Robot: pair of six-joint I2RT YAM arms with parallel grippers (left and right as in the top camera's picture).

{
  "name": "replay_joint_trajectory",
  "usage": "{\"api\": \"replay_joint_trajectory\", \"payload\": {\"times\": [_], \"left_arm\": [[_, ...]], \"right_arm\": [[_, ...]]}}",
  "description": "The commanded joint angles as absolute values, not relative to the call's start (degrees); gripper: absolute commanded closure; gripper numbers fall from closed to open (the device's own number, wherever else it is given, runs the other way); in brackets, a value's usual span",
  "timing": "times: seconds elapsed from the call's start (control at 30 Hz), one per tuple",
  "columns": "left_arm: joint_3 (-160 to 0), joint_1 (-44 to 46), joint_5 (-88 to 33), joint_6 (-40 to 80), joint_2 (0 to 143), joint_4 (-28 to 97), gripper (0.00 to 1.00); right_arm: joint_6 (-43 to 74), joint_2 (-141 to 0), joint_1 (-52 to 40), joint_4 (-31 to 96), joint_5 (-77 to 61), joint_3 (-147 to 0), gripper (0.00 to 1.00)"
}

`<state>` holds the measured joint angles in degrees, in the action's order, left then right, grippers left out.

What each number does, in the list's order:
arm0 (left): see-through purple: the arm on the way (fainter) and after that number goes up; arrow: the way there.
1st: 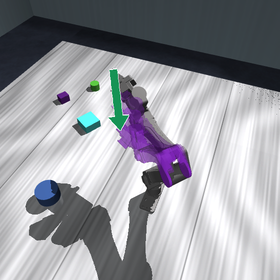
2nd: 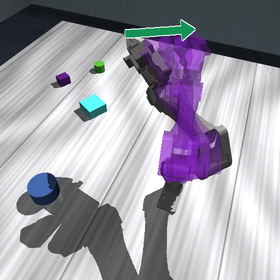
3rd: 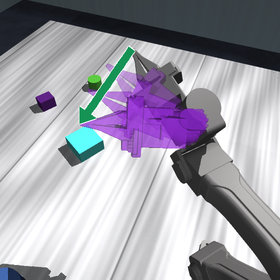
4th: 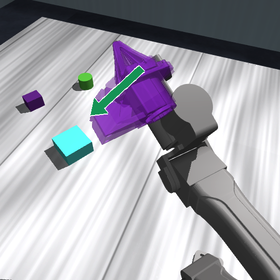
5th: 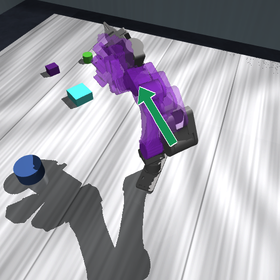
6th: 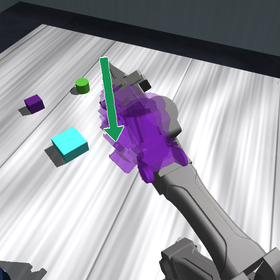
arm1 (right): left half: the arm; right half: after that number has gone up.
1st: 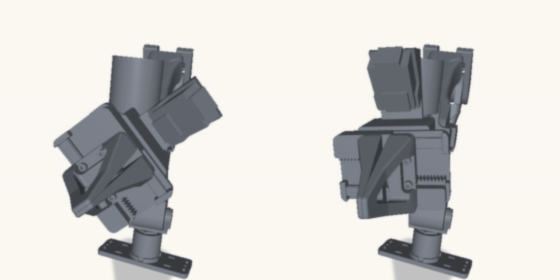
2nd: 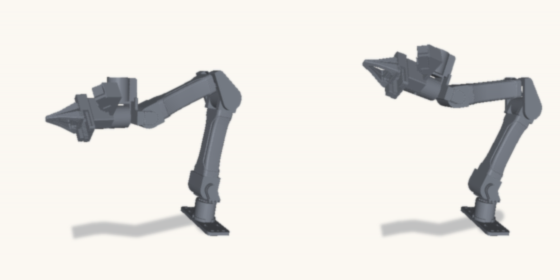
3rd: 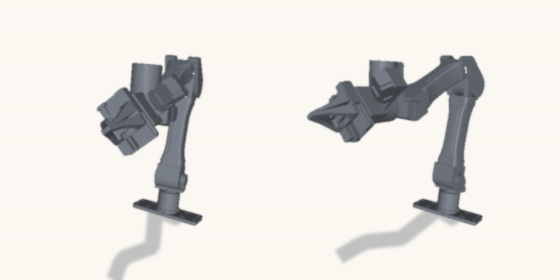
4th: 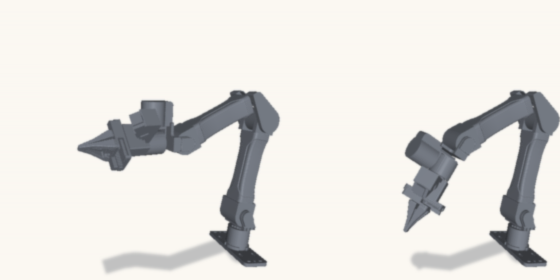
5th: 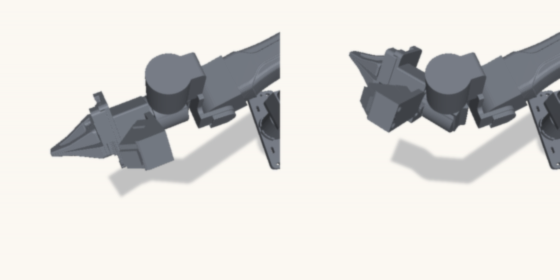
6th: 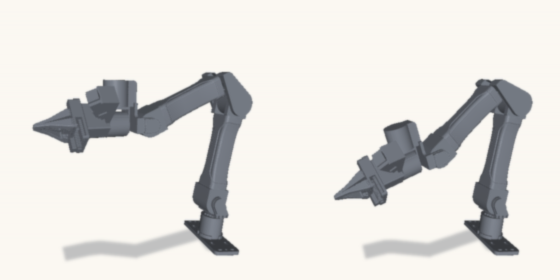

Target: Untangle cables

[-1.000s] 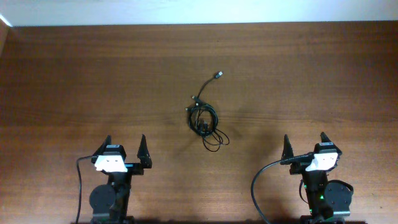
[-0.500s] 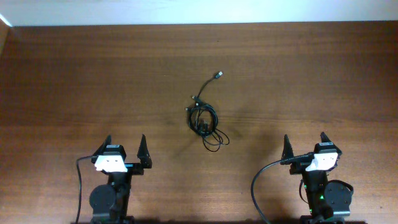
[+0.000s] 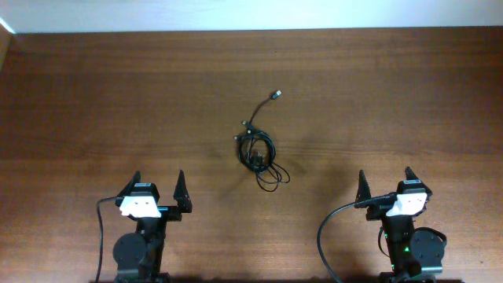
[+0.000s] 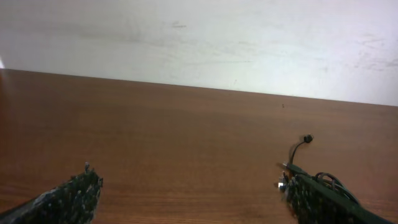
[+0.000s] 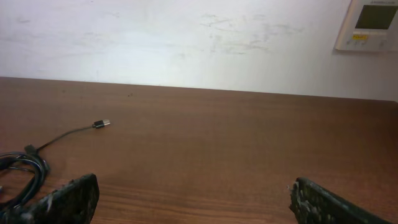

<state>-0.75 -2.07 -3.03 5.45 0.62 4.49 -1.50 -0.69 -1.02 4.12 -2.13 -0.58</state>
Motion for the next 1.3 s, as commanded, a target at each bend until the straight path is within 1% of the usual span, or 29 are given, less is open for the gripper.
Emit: {"api": "replay_joint_trajectory", "payload": {"times": [0.0, 0.23, 0.43, 0.5, 0.7, 0.77, 0.97, 1.23, 1.27], "left_arm": [[-3.5, -2.4, -4.1, 5.8, 0.4, 7.1, 0.01], [-10.0, -2.4, -5.2, 5.5, 0.7, 12.1, 0.01], [-16.4, -2.4, -5.2, 3.5, 6.0, 15.2, 0.01], [-19.4, -2.4, -7.2, 0.0, 9.5, 17.0, 0.01], [-27.6, -2.4, -8.7, -1.9, 21.8, 19.7, 0.01], [-30.4, -2.4, -11.7, -4.4, 26.4, 20.5, 0.01], [-38.7, -2.4, -13.0, -4.9, 38.4, 25.1, 0.01], [-53.4, -2.4, -16.3, -11.8, 54.5, 37.8, 0.01], [-55.0, -2.4, -18.1, -13.2, 56.6, 39.6, 0.01]], "right_arm": [[-1.0, -0.4, -1.5, 4.5, -1.2, -0.3, 0.01], [-1.0, -0.4, -1.5, 4.5, -1.2, -0.3, 0.01], [-1.0, -0.4, -1.5, 4.5, -1.2, -0.3, 0.01], [-1.0, -0.4, -1.5, 4.5, -1.2, -0.3, 0.01], [-1.0, -0.4, -1.5, 4.5, -1.2, -0.3, 0.01], [-1.0, -0.4, -1.5, 4.5, -1.2, -0.3, 0.01], [-1.0, -0.4, -1.5, 4.5, -1.2, -0.3, 0.01], [-1.0, -0.4, -1.5, 4.5, -1.2, -0.3, 0.01], [-1.0, -0.4, -1.5, 4.5, -1.2, -0.3, 0.01]]}}
